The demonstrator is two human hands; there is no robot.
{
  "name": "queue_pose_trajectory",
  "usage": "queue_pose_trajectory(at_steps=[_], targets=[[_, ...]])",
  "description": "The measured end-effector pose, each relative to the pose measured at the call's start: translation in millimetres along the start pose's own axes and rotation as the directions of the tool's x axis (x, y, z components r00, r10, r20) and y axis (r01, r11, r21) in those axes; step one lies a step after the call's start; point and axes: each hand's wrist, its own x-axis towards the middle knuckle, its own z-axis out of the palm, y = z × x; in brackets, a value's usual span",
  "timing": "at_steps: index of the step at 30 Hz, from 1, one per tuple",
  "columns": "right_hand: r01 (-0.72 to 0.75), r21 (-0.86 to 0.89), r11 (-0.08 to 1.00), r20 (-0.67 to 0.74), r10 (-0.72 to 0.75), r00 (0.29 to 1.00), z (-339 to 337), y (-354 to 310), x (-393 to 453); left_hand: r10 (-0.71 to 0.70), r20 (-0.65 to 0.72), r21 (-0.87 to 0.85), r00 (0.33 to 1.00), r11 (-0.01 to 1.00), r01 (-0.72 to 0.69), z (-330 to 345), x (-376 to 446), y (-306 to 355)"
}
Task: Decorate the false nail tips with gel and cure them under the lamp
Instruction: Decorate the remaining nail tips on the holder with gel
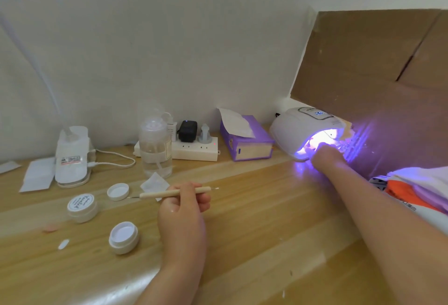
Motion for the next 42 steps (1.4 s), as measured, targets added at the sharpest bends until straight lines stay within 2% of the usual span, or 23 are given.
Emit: queue_pose_trajectory(at_steps=[2,4,6,7,10,14,18,22,28,34,37,40,42], targets=[[0.036,0.006,0.999,-0.124,-0.035,0.992,-11.2,-2.4,-1.9,0.002,0.003,0.001,1.0,1.0,-0.002,-0.4,-0.7,1.8],[0.143,0.0,0.99,-0.329,-0.135,0.935,-28.4,-8.5,-3.0,0.009,0.004,0.01,1.0,1.0,-0.009,-2.0,-1.0,3.7],[0.277,0.012,0.961,-0.391,-0.25,0.886,-43.8,-18.4,4.5,0.012,-0.008,0.027,1.0,1.0,-0.012,-4.4,-0.5,5.3],[0.311,0.034,0.95,-0.343,-0.281,0.896,-50.0,-23.9,11.1,0.011,-0.014,0.029,1.0,1.0,-0.011,-5.0,-0.3,6.3],[0.303,-0.018,0.953,-0.046,-0.304,0.952,-57.4,-35.6,32.1,0.017,-0.02,0.026,1.0,1.0,-0.017,-6.5,-0.4,7.6],[0.269,-0.2,0.942,0.029,-0.269,0.963,-56.9,-39.0,51.2,0.041,-0.006,0.032,0.999,0.999,-0.041,-6.9,-0.7,5.8],[0.231,-0.209,0.95,0.125,-0.208,0.97,-67.2,-46.0,64.8,0.038,0.014,0.036,0.999,0.999,-0.038,-5.6,-1.1,3.3],[0.206,-0.213,0.955,0.109,-0.186,0.976,-66.5,-49.7,70.1,0.063,0.013,0.046,0.998,0.997,-0.063,-5.4,-2.6,4.3],[0.198,-0.085,0.976,0.08,-0.192,0.978,-68.8,-45.8,74.6,0.086,0.044,0.057,0.995,0.994,-0.089,-7.3,-2.6,5.2],[0.172,0.034,0.985,0.122,-0.175,0.977,-66.1,-41.6,71.3,0.116,0.067,0.062,0.991,0.991,-0.12,-6.0,-1.6,2.9],[0.223,0.125,0.967,0.144,-0.24,0.96,-61.4,-34.9,54.2,0.158,0.115,0.138,0.981,0.975,-0.173,-5.1,-6.5,3.7],[0.212,0.036,0.977,0.027,-0.213,0.977,-56.0,-38.6,15.4,0.217,0.201,0.239,0.955,0.935,-0.263,-5.4,-16.4,6.0],[0.263,0.031,0.964,-0.064,-0.26,0.963,-58.3,-51.8,-22.6,0.253,0.218,0.293,0.943,0.904,-0.31,-5.9,-18.5,8.0]])
